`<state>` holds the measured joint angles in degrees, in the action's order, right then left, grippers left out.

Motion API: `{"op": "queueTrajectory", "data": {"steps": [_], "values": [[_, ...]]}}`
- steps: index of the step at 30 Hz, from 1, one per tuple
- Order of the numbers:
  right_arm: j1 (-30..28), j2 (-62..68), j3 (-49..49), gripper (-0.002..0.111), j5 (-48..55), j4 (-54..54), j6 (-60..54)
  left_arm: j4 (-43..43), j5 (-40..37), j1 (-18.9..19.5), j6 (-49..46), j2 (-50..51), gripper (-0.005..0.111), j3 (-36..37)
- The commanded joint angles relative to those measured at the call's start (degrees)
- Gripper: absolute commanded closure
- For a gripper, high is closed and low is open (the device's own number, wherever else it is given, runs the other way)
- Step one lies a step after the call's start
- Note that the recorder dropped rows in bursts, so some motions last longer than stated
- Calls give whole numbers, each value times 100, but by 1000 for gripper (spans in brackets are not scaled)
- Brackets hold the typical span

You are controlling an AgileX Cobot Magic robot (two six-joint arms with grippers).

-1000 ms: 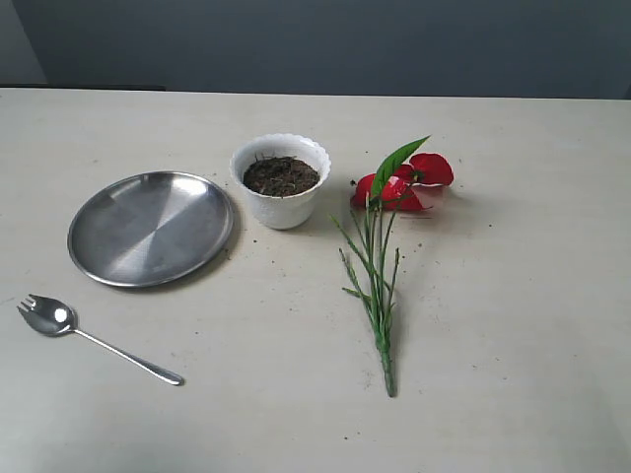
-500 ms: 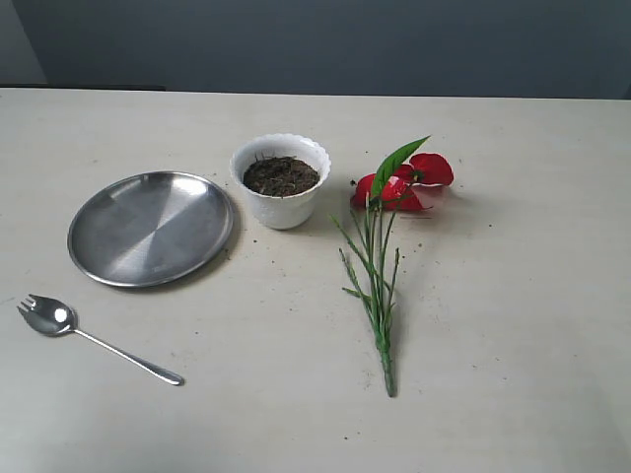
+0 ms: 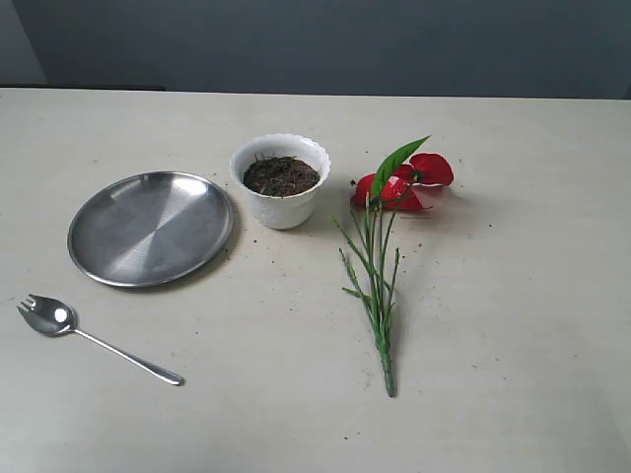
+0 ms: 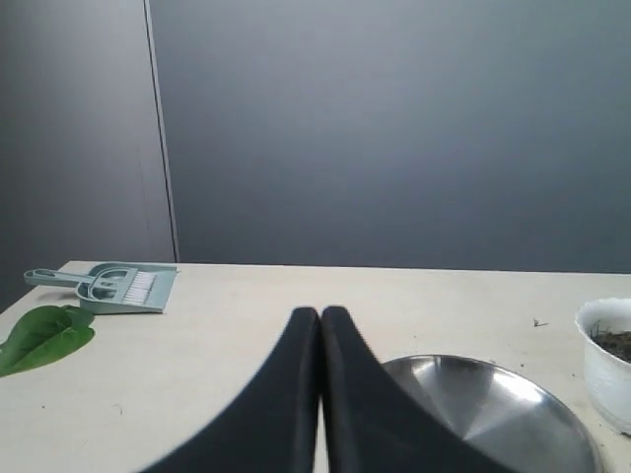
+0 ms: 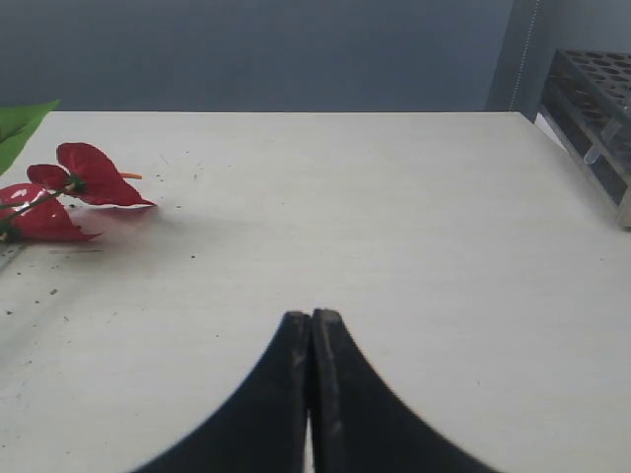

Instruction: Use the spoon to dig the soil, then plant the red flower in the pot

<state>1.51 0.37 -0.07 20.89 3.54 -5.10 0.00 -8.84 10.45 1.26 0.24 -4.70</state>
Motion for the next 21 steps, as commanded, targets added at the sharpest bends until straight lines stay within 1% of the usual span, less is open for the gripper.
{"op": "queueTrajectory", "data": {"steps": [1, 8, 18, 21], "values": [[-12, -37, 7, 109, -12, -5, -27, -56, -646, -32, 15, -24, 107, -353], [-12, -37, 7, 109, -12, -5, -27, -83, -1047, -32, 15, -24, 107, -1028], [-12, -37, 7, 109, -12, -5, -27, -82, -2551, -32, 15, -24, 107, -2149], [-12, -37, 7, 109, -12, -5, -27, 74, -2629, -32, 5, -24, 107, -2302]]}}
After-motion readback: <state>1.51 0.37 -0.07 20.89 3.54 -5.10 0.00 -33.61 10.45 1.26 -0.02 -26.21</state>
